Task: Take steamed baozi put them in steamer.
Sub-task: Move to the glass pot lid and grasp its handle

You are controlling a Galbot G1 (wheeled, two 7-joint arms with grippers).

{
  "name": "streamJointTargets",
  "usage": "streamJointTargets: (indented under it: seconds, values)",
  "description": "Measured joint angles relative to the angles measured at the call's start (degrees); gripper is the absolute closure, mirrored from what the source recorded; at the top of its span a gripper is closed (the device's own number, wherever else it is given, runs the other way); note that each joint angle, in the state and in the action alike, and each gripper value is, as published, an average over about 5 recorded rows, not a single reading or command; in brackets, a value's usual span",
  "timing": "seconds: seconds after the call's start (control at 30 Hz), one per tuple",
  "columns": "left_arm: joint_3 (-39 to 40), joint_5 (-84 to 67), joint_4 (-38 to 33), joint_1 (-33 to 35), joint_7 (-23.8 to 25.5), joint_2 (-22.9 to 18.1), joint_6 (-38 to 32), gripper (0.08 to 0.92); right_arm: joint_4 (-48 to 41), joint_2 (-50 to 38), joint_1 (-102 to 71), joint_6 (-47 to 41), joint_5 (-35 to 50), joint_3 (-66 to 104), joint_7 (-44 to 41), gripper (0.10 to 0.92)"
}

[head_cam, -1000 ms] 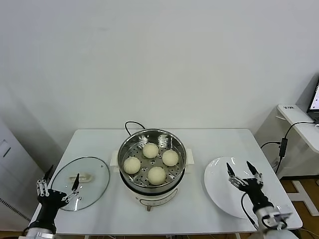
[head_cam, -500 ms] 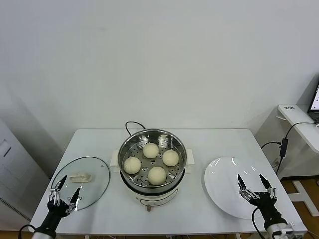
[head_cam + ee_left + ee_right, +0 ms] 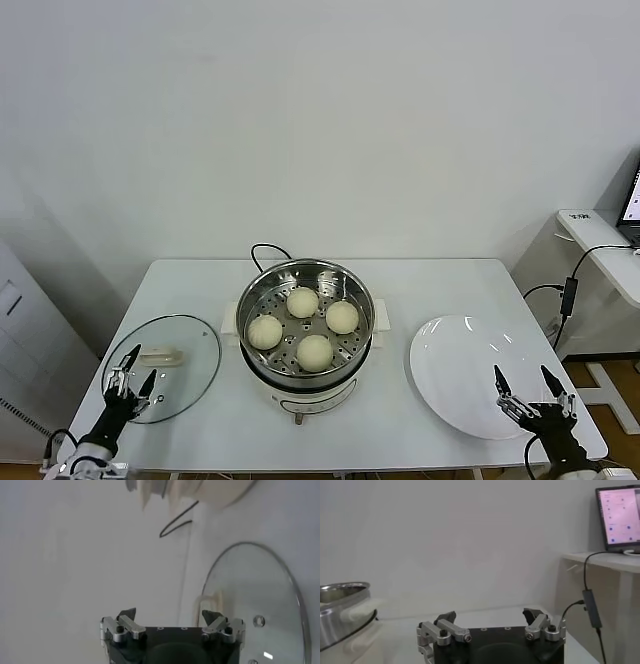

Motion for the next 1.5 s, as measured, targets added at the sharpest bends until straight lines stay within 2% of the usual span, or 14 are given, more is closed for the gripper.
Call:
streamJointTargets:
  seconds: [0.4, 0.77, 0.9, 1.2, 1.5]
  values:
    - [2.5, 2.7, 7.8, -7.2, -1.3, 1.9, 2.3, 0.177, 0.9, 1.6, -2.0, 0.5, -0.4, 2.1, -0.8, 0.203]
    - [4.5, 3.3, 10.5, -11.2, -1.9, 2.7, 4.9, 0.188, 1.0, 2.1, -2.6, 0.6, -1.0, 2.4, -1.0, 0.203]
    - [5.3, 3.3, 11.0, -11.9, -1.6, 2.9, 5.4, 0.273, 1.0, 2.3, -2.6, 0.6, -1.1, 2.4, -1.0, 0.203]
    - [6.4, 2.1, 11.2, -11.7, -1.7, 2.9, 5.3, 0.532, 1.0, 2.5, -2.7, 0.9, -1.4, 2.5, -1.1, 0.203]
    - [6.0, -2.1, 7.6, -9.6, -1.6, 3.7, 6.9, 0.792, 1.4, 2.1, -2.1, 0.6, -1.7, 1.6, -0.9, 0.203]
